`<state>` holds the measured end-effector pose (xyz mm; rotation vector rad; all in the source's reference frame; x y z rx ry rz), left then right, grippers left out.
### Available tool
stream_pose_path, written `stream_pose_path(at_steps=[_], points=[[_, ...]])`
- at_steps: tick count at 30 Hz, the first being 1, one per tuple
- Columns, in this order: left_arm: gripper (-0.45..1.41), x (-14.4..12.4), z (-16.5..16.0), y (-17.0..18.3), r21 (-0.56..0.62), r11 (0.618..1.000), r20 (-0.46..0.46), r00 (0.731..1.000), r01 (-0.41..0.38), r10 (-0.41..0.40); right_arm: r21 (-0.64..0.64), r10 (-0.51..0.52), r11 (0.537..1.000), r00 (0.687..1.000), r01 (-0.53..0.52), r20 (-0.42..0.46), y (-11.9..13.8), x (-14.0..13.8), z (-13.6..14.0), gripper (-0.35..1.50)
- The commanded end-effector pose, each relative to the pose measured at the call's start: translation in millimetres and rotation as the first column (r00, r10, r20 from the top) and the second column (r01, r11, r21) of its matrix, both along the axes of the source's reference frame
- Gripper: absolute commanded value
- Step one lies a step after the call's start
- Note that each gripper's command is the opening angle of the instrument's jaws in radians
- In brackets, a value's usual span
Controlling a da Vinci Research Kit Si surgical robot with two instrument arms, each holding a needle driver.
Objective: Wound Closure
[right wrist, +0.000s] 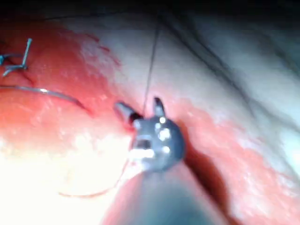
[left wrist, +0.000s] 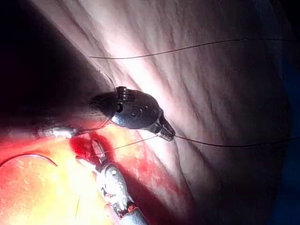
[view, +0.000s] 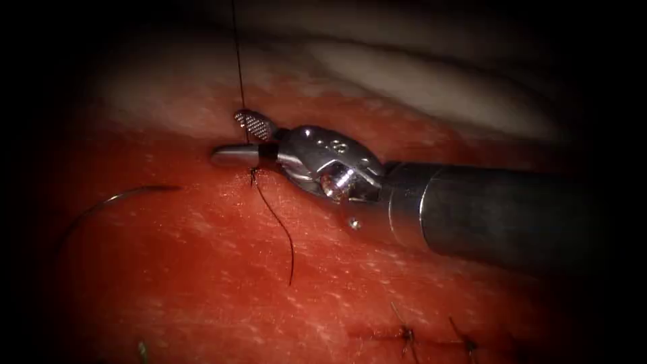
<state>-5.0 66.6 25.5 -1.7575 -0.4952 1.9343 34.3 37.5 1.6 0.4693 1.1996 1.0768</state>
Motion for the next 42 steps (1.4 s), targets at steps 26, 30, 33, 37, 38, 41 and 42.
stream_pose_path(at_steps=[26, 30, 33, 37, 38, 41, 42], points=[[-0.35, -1.3, 0.3, -1.1, -0.007, 1.0, 0.017, 1.0, -0.014, 0.014, -0.008, -0.007, 1.0, 1.0, 0.006, -0.013, 0.3, 3.8, 1.1, 1.33], [-0.35, -1.4, 0.2, -1.2, -0.008, 1.0, 0.019, 1.0, -0.015, 0.015, -0.008, -0.007, 1.0, 1.0, 0.006, -0.014, 0.3, 3.8, 1.0, 1.23], [-0.35, -1.4, 0.1, -1.3, -0.008, 1.0, 0.02, 1.0, -0.016, 0.016, -0.007, -0.01, 1.0, 1.0, 0.009, -0.013, 0.1, 3.8, 0.9, 1.04], [-0.35, -1.5, 0.0, -1.4, -0.008, 1.0, 0.022, 1.0, -0.017, 0.018, -0.081, -0.067, 0.995, 0.997, 0.064, -0.027, 0.3, 3.7, 1.0, -0.35], [-0.35, -1.5, -0.1, -1.6, -0.009, 1.0, 0.022, 1.0, -0.018, 0.018, -0.114, -0.069, 0.991, 0.997, 0.066, -0.026, 0.4, 3.7, 1.0, -0.35], [-0.35, -1.6, -0.1, -1.9, -0.011, 1.0, 0.024, 0.999, -0.021, 0.021, -0.157, -0.051, 0.987, 0.998, 0.046, -0.032, 0.9, 3.4, 0.6, -0.35], [-0.35, -1.6, -0.1, -1.9, -0.011, 1.0, 0.024, 0.999, -0.021, 0.021, -0.18, -0.041, 0.983, 0.998, 0.032, -0.045, 1.2, 3.3, 0.3, -0.35]])
